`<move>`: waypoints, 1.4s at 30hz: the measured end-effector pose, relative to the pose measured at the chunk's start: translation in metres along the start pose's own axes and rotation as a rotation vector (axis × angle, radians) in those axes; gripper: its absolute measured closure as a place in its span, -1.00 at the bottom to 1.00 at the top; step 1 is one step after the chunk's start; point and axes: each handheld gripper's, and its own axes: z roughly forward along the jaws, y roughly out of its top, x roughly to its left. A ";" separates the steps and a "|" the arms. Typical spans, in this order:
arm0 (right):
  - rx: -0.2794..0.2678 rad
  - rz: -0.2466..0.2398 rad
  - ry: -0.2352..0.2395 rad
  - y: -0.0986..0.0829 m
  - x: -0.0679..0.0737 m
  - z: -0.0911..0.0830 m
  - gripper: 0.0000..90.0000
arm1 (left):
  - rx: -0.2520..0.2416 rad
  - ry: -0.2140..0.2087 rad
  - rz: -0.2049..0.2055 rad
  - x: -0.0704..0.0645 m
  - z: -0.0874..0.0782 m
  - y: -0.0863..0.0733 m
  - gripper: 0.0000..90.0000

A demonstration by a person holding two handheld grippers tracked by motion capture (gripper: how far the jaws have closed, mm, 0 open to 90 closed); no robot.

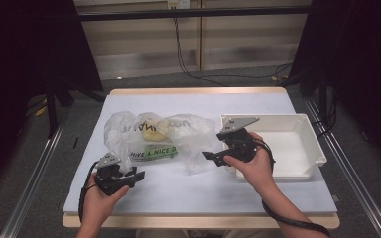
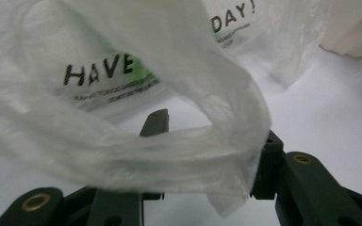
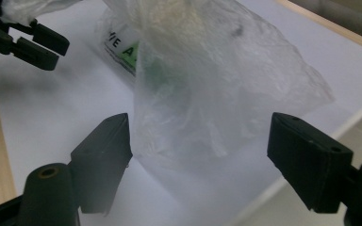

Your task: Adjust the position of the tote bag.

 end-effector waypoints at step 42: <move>0.003 -0.053 0.129 0.013 0.048 0.044 -0.51 | -0.016 0.073 0.001 0.023 -0.043 0.010 -0.85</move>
